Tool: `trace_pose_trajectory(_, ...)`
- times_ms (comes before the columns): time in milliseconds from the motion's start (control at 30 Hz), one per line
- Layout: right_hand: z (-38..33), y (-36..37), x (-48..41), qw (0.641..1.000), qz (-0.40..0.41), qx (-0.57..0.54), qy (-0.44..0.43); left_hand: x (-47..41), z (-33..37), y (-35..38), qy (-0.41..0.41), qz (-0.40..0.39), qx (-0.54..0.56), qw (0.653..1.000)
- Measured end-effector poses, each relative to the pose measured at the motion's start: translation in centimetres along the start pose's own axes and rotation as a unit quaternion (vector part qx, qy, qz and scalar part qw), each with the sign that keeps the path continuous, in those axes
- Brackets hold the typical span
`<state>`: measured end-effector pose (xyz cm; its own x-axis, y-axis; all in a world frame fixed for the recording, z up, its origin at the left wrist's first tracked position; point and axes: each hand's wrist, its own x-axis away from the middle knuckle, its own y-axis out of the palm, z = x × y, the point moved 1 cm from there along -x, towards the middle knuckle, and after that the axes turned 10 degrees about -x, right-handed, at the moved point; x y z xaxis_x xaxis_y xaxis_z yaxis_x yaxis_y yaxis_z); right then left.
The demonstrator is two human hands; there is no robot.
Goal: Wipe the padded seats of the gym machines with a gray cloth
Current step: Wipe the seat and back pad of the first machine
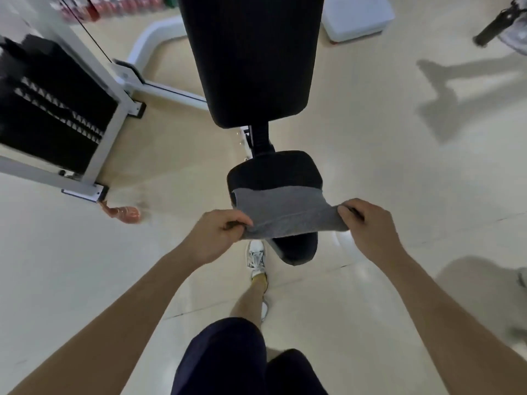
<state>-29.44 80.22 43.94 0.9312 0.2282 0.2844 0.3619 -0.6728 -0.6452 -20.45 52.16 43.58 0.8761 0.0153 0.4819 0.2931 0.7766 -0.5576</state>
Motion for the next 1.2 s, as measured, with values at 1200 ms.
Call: trace_pose_trajectory(1200,10.7,17.5,-8.5,0.971,-0.056,0.232,0.029,-18.3,-5.6,18.3,0.038,0.053,-0.348,0.935)
